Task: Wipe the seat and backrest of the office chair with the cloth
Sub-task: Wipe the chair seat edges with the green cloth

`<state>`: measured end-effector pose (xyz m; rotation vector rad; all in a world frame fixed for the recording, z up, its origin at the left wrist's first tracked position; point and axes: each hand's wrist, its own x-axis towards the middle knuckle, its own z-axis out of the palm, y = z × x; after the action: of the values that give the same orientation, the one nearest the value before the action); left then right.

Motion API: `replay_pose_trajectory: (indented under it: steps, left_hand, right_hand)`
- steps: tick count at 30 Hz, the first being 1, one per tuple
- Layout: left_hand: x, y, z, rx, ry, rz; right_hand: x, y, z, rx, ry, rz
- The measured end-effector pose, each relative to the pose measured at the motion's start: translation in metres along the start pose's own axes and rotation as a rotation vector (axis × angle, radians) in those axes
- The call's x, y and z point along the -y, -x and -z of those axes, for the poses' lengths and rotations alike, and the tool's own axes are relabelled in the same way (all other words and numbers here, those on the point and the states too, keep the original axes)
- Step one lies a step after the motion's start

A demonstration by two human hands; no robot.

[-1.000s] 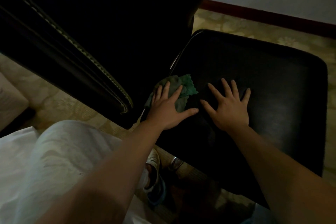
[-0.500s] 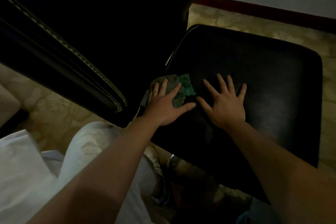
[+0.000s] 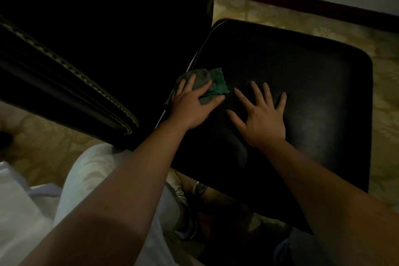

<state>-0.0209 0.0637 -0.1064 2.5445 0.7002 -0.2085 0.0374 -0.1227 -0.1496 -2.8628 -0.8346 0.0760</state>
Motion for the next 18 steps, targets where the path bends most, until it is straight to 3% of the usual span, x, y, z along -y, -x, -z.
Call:
replay_pose_trajectory:
  steps: [11, 18]
  left_hand:
    - [0.013, 0.039, -0.017, -0.108, -0.079, -0.055]
    - [-0.003, 0.013, -0.017, -0.084, -0.138, -0.015]
  right_hand:
    - [-0.007, -0.008, 0.007, 0.1, -0.057, 0.025]
    - [-0.011, -0.045, 0.018, 0.053, 0.028, 0.059]
